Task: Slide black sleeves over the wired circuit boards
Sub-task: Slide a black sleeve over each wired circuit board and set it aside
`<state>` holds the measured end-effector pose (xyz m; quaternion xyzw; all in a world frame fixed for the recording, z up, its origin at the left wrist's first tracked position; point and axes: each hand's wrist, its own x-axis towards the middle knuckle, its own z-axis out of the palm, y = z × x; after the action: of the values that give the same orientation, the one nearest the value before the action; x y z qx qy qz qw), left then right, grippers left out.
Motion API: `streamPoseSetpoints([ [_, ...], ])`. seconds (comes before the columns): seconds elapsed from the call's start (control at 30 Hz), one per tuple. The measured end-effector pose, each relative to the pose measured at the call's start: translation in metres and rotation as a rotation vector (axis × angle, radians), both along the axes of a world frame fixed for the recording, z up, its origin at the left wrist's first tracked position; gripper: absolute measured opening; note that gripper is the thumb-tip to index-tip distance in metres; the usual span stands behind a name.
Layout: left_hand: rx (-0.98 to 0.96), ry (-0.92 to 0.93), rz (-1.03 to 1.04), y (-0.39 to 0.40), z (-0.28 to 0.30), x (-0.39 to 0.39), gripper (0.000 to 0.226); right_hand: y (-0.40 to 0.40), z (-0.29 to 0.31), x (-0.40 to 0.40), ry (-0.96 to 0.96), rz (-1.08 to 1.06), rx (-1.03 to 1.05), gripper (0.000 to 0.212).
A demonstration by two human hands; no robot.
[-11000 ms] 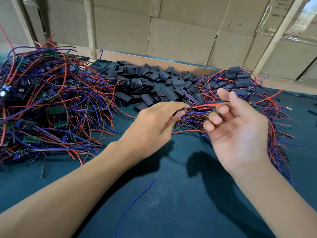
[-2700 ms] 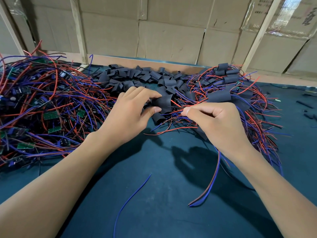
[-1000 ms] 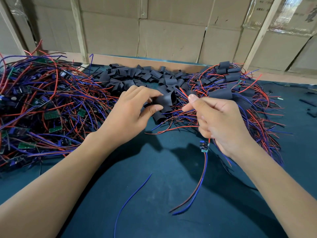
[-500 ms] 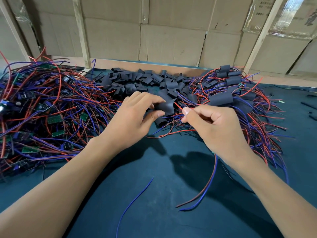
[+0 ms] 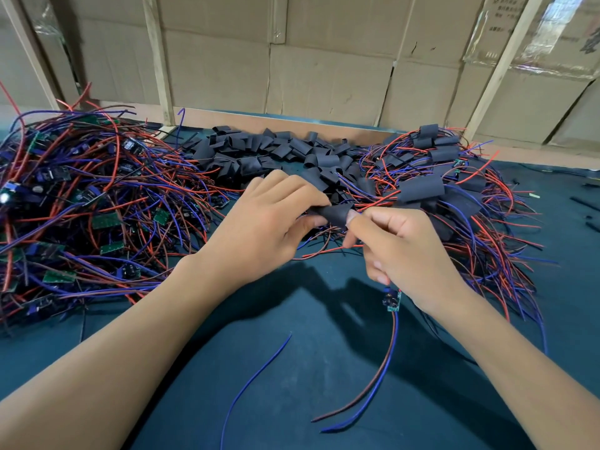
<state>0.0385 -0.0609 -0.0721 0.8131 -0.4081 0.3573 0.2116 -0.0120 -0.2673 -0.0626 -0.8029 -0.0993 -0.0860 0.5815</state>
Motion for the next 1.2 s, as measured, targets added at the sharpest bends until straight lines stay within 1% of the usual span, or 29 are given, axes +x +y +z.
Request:
streamPoseSetpoints([
  [0.07,0.000,0.007,-0.004,0.001,-0.001,0.000,0.013,0.003,-0.001,0.001,0.070,-0.003,0.063,0.037],
  [0.17,0.000,0.056,0.000,0.003,-0.004,0.001,0.012,0.007,-0.002,0.004,0.219,-0.032,0.236,0.030],
  [0.23,-0.014,0.069,0.014,0.004,-0.005,0.001,0.011,0.007,-0.002,0.004,0.283,-0.029,0.309,0.026],
  [0.3,-0.055,0.091,0.046,0.005,-0.005,0.002,0.008,0.006,-0.001,0.005,0.290,0.006,0.318,0.013],
  [0.33,-0.089,0.112,0.067,0.007,-0.005,0.003,0.008,0.005,-0.001,0.005,0.290,0.031,0.312,0.013],
  [0.4,-0.170,0.159,0.111,0.010,-0.005,0.007,0.009,0.003,0.000,0.004,0.297,0.091,0.310,0.021],
  [0.5,-0.330,0.249,0.160,0.015,-0.007,0.012,0.010,0.005,-0.001,0.001,0.311,0.154,0.279,0.014],
  [0.6,-0.467,0.336,0.231,0.018,-0.008,0.016,0.012,0.007,-0.003,0.001,0.304,0.152,0.219,0.012],
  [0.67,-0.518,0.374,0.281,0.021,-0.010,0.019,0.014,0.005,-0.001,0.001,0.354,0.180,0.284,0.011],
  [0.77,-0.598,0.382,0.317,0.024,-0.011,0.022,0.014,0.000,0.007,0.002,0.474,0.211,0.394,0.032],
  [0.8,-0.621,0.367,0.330,0.025,-0.011,0.023,0.013,-0.001,0.009,0.002,0.500,0.200,0.402,0.031],
  [0.87,-0.652,0.325,0.356,0.025,-0.010,0.023,0.010,-0.003,0.011,0.003,0.516,0.148,0.433,0.015],
  [0.93,-0.634,0.287,0.356,0.024,-0.009,0.023,0.009,-0.002,0.009,0.005,0.443,0.040,0.477,0.009],
  [1.03,-0.439,0.208,0.290,0.020,-0.006,0.016,0.015,0.001,0.007,0.005,0.139,-0.171,0.452,0.013],
  [1.13,-0.248,0.075,0.266,0.011,-0.001,0.007,0.023,0.005,0.009,0.002,-0.044,-0.219,0.438,0.016],
  [1.2,-0.188,0.002,0.278,0.006,0.002,0.004,0.026,0.005,0.010,0.000,-0.144,-0.254,0.354,0.017],
])
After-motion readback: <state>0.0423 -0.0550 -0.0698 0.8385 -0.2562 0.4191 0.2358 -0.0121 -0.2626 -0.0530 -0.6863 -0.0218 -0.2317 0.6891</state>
